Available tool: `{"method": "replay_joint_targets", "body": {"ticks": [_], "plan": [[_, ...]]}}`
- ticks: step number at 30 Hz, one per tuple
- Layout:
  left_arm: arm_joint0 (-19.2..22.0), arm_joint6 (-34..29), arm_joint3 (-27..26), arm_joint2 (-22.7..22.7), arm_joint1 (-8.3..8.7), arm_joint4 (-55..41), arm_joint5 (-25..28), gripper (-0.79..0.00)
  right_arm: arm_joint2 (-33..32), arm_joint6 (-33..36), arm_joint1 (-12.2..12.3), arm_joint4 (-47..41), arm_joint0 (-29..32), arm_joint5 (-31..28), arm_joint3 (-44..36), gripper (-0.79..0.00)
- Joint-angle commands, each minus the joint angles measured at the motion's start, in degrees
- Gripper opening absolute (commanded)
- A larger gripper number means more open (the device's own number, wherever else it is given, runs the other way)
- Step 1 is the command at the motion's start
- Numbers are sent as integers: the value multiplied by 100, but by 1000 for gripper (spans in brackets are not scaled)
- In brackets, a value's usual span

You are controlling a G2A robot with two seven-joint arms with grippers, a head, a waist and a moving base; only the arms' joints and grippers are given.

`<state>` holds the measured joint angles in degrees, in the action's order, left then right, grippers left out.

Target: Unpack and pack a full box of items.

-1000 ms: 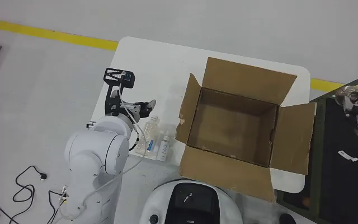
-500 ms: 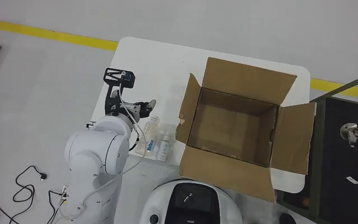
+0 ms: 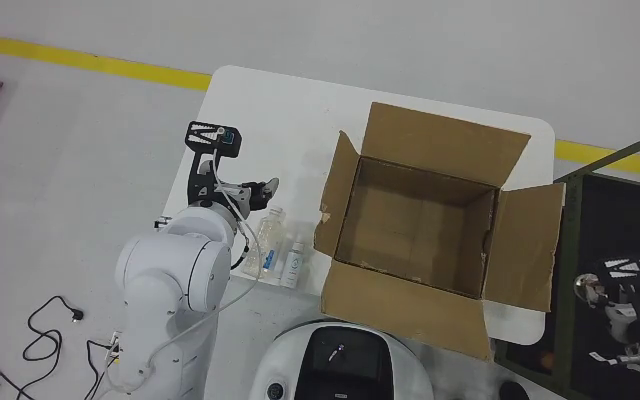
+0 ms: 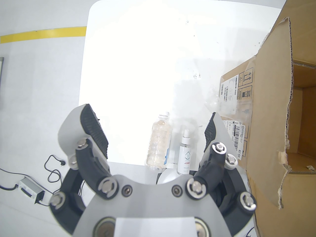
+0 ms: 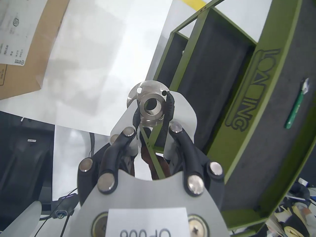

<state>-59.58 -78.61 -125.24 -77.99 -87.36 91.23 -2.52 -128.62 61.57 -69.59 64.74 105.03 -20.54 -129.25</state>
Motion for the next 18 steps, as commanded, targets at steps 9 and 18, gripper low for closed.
{"method": "replay_joint_targets", "body": {"ticks": [9, 18], "plan": [[0, 0, 0, 0, 0, 0, 0, 0, 780, -652, 17, 428, -96, 126, 638, -785], [0, 0, 0, 0, 0, 0, 0, 0, 996, -687, 22, 586, -157, 246, 753, -785]]}}
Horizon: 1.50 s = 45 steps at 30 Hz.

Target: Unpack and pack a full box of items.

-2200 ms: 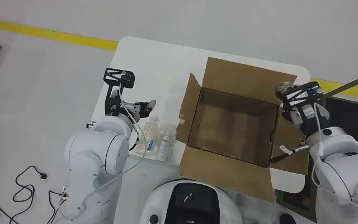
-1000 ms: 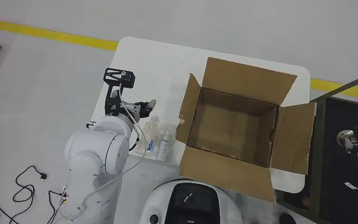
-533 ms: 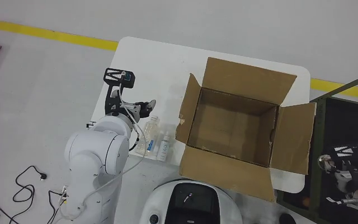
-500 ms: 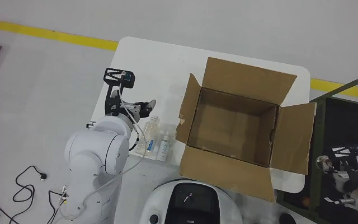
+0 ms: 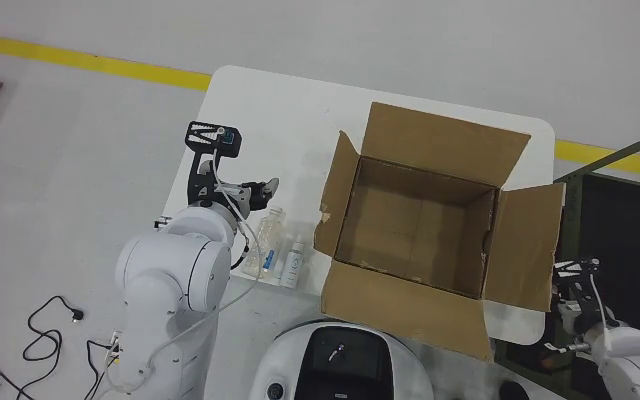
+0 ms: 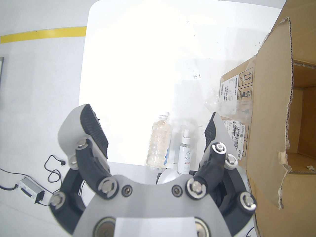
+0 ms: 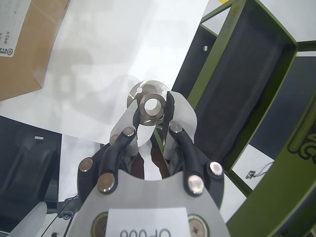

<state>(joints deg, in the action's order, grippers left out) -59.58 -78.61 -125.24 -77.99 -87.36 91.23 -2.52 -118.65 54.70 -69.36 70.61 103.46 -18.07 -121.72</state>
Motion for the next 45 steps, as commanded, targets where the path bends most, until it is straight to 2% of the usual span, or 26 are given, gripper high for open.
{"method": "replay_joint_targets", "body": {"ticks": [1, 8, 13, 29, 45], "plan": [[0, 0, 0, 0, 0, 0, 0, 0, 0, 0, 0, 0, 0, -1, 0, -785], [0, 0, 0, 0, 0, 0, 0, 0, 4, -33, 0, 0, -2, 2, 5, -785], [0, 0, 0, 0, 0, 0, 0, 0, 272, -219, 4, 34, -72, 66, 347, -785], [0, 0, 0, 0, 0, 0, 0, 0, 815, 22, 59, 39, -384, 20, 1128, -785], [0, 0, 0, 0, 0, 0, 0, 0, 794, 394, 135, -590, -470, -115, 1004, -785]]}}
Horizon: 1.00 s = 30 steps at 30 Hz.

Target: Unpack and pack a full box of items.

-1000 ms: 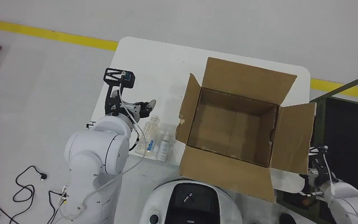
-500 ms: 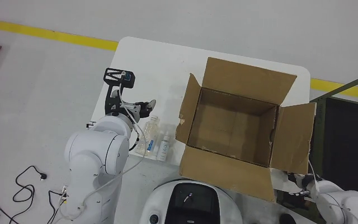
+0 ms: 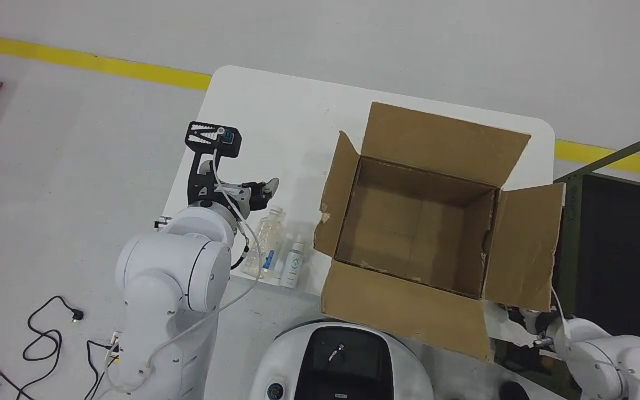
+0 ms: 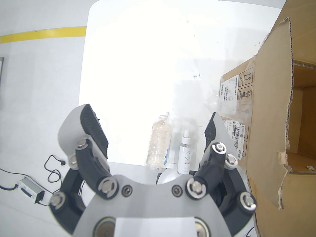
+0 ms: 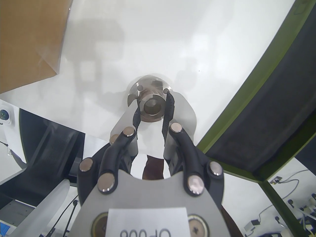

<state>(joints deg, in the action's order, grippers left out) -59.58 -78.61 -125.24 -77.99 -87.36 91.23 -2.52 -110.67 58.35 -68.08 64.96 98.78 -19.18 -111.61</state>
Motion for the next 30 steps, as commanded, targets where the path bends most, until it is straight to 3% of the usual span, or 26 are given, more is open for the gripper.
{"method": "replay_joint_targets", "body": {"ticks": [1, 10, 12, 14, 15, 19, 28, 29, 30], "plan": [[0, 0, 0, 0, 0, 0, 0, 0, 1, 41, 13, -24, -2, -11, -8, -785], [0, 0, 0, 0, 0, 0, 0, 0, 142, 13, 55, 97, -67, 70, 186, -785], [0, 0, 0, 0, 0, 0, 0, 0, 156, 18, 64, 104, -88, 97, 194, -600], [0, 0, 0, 0, 0, 0, 0, 0, 132, 21, 73, 33, -100, 124, 138, -520], [0, 0, 0, 0, 0, 0, 0, 0, 110, 37, 78, -1, -90, 127, 105, -394], [0, 0, 0, 0, 0, 0, 0, 0, 38, 96, 100, -101, -59, 110, 30, -114], [0, 0, 0, 0, 0, 0, 0, 0, -255, 66, 147, -468, -40, 192, -96, -71], [0, 0, 0, 0, 0, 0, 0, 0, -372, 54, 155, -558, -24, 207, -153, -89], [0, 0, 0, 0, 0, 0, 0, 0, -495, 51, 164, -617, 0, 199, -221, -197]]}}
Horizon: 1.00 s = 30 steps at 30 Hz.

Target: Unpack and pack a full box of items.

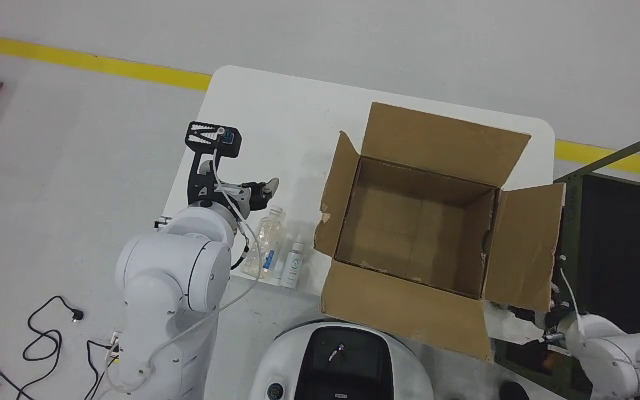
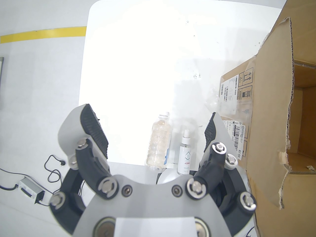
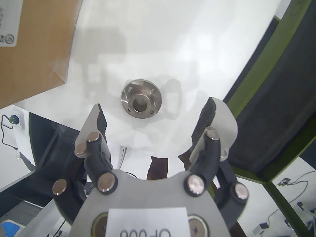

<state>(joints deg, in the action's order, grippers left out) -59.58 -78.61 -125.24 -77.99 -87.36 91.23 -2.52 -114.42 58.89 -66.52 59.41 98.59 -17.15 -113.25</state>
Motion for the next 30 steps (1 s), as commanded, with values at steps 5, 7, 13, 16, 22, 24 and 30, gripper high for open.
{"method": "replay_joint_targets", "body": {"ticks": [5, 7, 13, 16, 22, 24, 30], "plan": [[0, 0, 0, 0, 0, 0, 0, 0, -709, -622, 25, -525, 105, -87, -253, -785], [0, 0, 0, 0, 0, 0, 0, 0, -869, -1131, 16, -723, 94, -76, -228, -785], [0, 0, 0, 0, 0, 0, 0, 0, -841, -2791, -34, -1040, 17, -158, -143, -785], [0, 0, 0, 0, 0, 0, 0, 0, -737, -2968, -37, -928, -81, 21, -112, -785], [0, 0, 0, 0, 0, 0, 0, 0, -737, -2968, -37, -928, -81, 21, -112, -785], [0, 0, 0, 0, 0, 0, 0, 0, -737, -2968, -37, -928, -81, 21, -112, -785], [0, 0, 0, 0, 0, 0, 0, 0, -655, -3129, -49, -1047, -137, 172, -8, -785]]}}
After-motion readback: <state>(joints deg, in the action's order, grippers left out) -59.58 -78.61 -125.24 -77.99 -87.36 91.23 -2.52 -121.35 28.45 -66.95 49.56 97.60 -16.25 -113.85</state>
